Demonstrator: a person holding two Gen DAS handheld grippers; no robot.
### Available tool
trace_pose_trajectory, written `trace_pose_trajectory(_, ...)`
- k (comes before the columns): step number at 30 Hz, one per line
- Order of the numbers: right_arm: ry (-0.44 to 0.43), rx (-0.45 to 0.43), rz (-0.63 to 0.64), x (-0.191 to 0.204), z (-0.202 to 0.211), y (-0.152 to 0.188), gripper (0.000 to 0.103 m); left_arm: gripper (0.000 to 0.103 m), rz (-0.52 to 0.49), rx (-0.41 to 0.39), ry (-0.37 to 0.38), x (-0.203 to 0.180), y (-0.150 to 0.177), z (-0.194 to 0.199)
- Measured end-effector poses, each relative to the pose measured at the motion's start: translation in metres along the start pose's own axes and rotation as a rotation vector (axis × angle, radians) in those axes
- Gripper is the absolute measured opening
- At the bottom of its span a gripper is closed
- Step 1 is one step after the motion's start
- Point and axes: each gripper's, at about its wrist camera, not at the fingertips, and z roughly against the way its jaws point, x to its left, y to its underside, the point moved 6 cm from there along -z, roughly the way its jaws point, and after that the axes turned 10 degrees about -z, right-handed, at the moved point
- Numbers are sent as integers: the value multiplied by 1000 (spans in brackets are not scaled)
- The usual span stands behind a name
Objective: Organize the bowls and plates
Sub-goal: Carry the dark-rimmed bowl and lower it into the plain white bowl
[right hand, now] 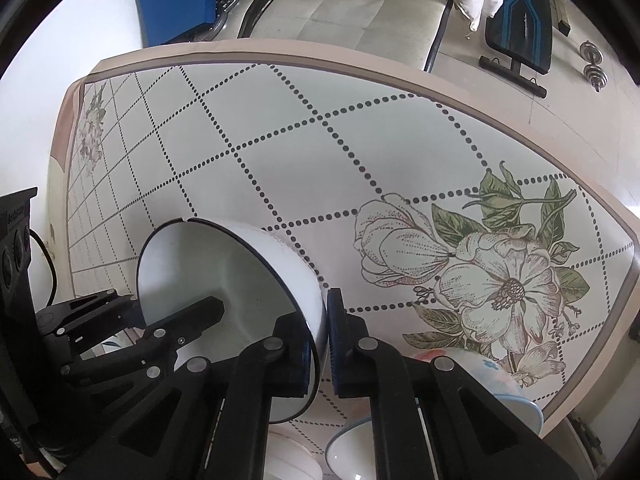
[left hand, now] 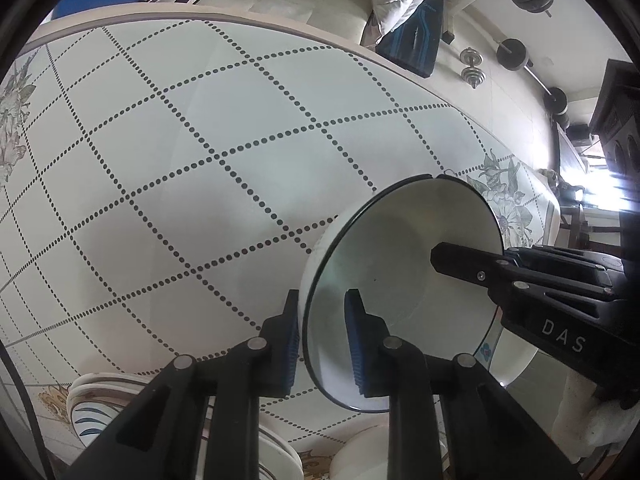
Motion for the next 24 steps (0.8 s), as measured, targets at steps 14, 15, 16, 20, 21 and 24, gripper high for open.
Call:
trace_pose_trajectory(14, -56, -57, -46, 7, 59, 50, 8, 19, -109, -29, -21, -39, 38, 62)
trace_pose_trajectory(15, -60, -62, -56, 6, 65, 59, 8, 19, -122, -22, -19, -43, 45, 64)
trace_pose_trajectory(16, -62, -67, -63, 4, 70, 69, 8, 19, -134, -13, -17, -46, 52, 66)
trace_pose_trajectory(20, -70, -67, -108, -3, 77, 115, 8, 19, -173, 31, -5, -59, 80, 62)
trace_pose_trajectory(21, -69, -64, -121, -6, 76, 128, 8, 19, -182, 42, -4, -62, 88, 58)
trace_pose_trajectory(24, -63, -50, -152, -14, 68, 163, 8, 19, -209, 80, -7, -66, 107, 46)
